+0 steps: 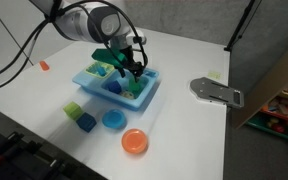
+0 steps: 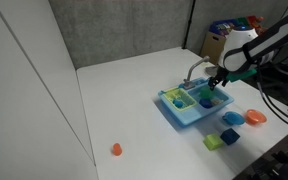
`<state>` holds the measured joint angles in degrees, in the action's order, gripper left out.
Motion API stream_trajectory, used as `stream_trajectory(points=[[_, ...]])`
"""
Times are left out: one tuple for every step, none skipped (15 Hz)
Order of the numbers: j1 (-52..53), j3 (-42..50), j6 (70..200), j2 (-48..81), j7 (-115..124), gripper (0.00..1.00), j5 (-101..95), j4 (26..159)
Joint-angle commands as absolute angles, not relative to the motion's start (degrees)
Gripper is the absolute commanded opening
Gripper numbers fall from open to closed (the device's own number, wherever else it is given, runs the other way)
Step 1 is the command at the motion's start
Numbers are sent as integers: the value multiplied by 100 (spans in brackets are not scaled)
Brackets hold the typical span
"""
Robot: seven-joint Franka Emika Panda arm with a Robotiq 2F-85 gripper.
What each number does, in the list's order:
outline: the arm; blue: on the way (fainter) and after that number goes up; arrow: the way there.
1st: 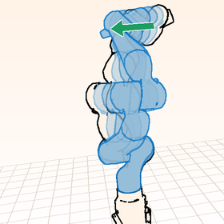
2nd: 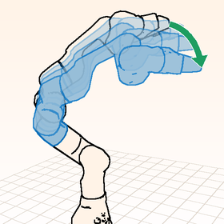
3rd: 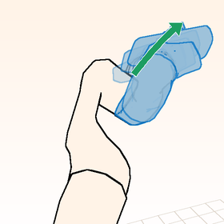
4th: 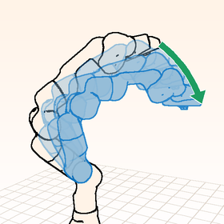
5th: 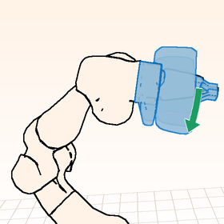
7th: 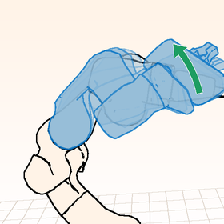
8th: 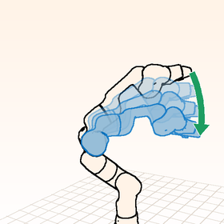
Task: Put the green block into the toy sink
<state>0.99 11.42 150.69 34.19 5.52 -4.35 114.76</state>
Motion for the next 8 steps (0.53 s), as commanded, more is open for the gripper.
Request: stream_trajectory(points=[[98, 1066, 14567, 3092, 675, 100, -523, 11442], [108, 1023, 14410, 2948, 643, 100, -522, 11485], [97, 965, 14203, 2825, 614, 100, -498, 11498], [94, 910, 14011, 2680, 589, 100, -491, 11526], [84, 841, 13825, 2524, 550, 100, -475, 11562], [76, 774, 13601, 2370, 522, 100, -455, 11582], [64, 703, 13343, 2199, 489, 100, -426, 11605], [77, 660, 13094, 2050, 515, 100, -432, 11614]])
